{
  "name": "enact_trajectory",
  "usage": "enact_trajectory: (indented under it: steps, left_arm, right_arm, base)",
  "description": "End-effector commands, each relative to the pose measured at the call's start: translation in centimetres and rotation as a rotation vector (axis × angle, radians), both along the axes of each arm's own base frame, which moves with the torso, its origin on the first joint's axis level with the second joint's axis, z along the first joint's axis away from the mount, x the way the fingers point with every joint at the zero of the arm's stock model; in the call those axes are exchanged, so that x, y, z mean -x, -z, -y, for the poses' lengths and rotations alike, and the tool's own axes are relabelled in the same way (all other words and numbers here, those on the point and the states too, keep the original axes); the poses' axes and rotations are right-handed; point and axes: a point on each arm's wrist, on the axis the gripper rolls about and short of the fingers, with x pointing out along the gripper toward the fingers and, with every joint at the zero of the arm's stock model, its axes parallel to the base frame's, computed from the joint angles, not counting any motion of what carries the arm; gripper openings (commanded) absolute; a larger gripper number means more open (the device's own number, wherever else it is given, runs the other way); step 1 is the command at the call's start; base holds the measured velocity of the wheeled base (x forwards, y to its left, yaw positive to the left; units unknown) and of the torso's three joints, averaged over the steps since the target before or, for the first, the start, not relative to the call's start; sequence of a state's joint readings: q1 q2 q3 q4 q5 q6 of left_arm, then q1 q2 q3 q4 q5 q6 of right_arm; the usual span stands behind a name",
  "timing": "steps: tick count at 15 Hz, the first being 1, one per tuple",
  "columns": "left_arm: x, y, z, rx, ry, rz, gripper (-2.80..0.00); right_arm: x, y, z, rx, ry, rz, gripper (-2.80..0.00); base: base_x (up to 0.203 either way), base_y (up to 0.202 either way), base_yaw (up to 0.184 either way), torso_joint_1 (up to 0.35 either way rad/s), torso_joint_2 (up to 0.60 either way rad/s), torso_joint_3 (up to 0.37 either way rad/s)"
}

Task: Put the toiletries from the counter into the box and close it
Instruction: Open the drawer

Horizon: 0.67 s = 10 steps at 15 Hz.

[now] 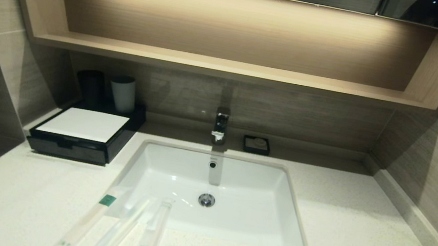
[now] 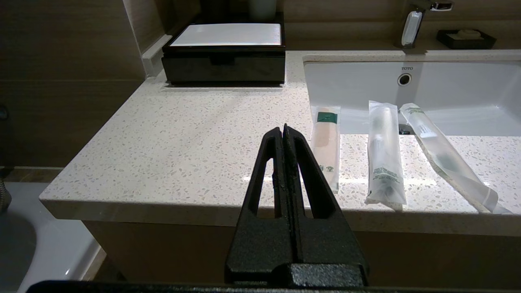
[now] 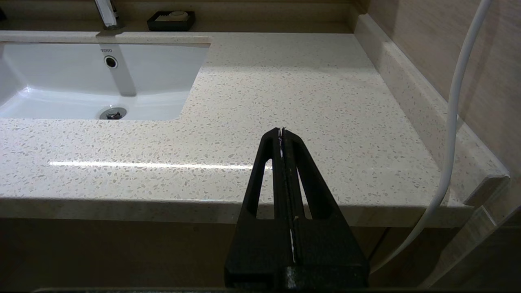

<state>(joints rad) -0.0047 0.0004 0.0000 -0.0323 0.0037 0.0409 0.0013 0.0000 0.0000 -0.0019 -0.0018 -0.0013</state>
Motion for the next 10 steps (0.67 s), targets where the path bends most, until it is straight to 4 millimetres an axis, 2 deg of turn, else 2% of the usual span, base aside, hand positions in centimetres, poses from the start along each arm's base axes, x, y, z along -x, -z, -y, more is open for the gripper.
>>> enact_trajectory:
  steps: [1, 4, 10]
  left_arm:
    - [-0.1, 0.4, 0.0, -0.001, -0.001, -0.015, -2.80]
    - [-0.1, 0.2, 0.0, -0.002, -0.001, -0.010, -2.80]
    - [2.6, -4.6, -0.1, -0.004, -0.022, 0.031, -2.80]
  right_arm:
    - [0.0, 0.0, 0.0, 0.000, 0.000, -0.002, -2.80]
    - [0.0, 0.0, 0.0, 0.000, 0.000, 0.000, -2.80]
    - [0.0, 0.0, 0.0, 0.000, 0.000, -0.002, -2.80]
  base:
    - [0.000, 0.000, 0.000, 0.000, 0.00, 0.000]
    - [0.000, 0.000, 0.000, 0.000, 0.00, 0.000]
    - [0.000, 0.000, 0.000, 0.000, 0.00, 0.000]
